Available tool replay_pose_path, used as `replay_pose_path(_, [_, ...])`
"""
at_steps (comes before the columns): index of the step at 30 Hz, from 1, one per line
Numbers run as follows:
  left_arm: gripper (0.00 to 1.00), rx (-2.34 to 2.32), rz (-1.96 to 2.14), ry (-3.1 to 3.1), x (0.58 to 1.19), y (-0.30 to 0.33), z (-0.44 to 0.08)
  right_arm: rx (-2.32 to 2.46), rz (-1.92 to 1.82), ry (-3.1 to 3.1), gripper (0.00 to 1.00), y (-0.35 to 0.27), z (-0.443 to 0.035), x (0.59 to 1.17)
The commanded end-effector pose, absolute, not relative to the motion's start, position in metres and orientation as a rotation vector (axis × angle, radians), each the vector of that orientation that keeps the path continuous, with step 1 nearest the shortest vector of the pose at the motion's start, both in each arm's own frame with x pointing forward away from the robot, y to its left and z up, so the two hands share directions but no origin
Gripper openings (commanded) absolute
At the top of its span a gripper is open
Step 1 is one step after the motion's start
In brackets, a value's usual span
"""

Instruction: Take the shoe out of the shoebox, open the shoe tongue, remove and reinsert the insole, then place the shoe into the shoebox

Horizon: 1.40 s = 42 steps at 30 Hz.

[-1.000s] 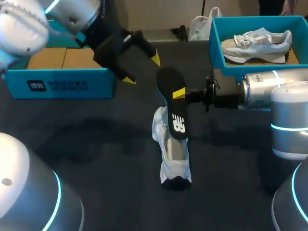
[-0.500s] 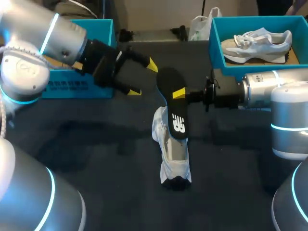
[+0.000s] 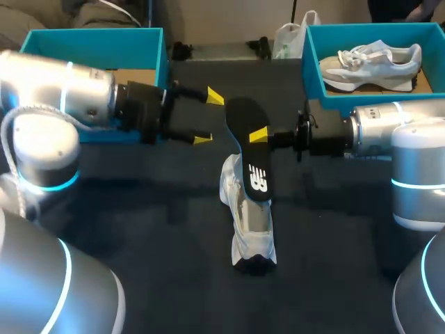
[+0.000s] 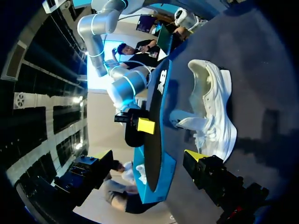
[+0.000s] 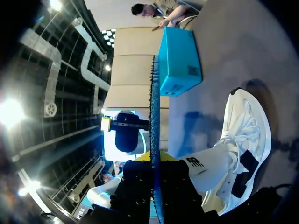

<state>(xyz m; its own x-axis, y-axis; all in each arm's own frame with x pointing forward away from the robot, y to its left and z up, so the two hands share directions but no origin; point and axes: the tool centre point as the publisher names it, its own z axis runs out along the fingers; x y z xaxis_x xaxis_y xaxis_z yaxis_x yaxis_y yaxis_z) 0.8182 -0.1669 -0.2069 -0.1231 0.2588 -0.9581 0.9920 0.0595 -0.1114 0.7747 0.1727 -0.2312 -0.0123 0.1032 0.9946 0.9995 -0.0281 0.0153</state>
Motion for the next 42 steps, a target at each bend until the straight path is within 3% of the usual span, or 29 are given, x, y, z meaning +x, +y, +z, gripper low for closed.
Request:
replay_pose_path(1, [1.00, 1.132, -1.176, 1.406, 0.811, -0.175, -0.213, -1.303, -1.192, -1.281, 0.00, 0.174, -0.231, 0.774])
replay_pose_path(21, [1.00, 1.075, -1.233, 1.394, 0.816, -0.199, -0.229, -1.303, -1.192, -1.281, 0.00, 0.174, -0.231, 0.774])
replay_pose_path(23, [0.85, 1.050, -1.227, 1.384, 0.818, -0.202, -0.230, -1.303, -1.192, -1.281, 0.00, 0.174, -0.231, 0.774])
replay_pose_path(27, [0.80, 1.035, -1.214, 1.364, 0.817, -0.208, -0.229, -1.303, -1.192, -1.281, 0.00, 0.174, -0.231, 0.774])
replay_pose_path(33, [0.64, 1.016, -1.174, 1.344, 0.815, -0.218, -0.230, -1.303, -1.192, -1.281, 0.00, 0.174, -0.231, 0.774])
replay_pose_path(37, [0.64, 0.985, -1.149, 1.325, 0.811, -0.220, -0.230, -1.303, -1.192, -1.281, 0.00, 0.174, -0.231, 0.774])
replay_pose_path(39, [0.54, 0.986, -1.129, 1.320, 0.810, -0.222, -0.230, -1.303, -1.192, -1.281, 0.00, 0.174, -0.231, 0.774])
replay_pose_path(42, [0.47, 0.978, -1.116, 1.320, 0.811, -0.223, -0.228, -1.303, -1.192, -1.281, 0.00, 0.174, -0.231, 0.774])
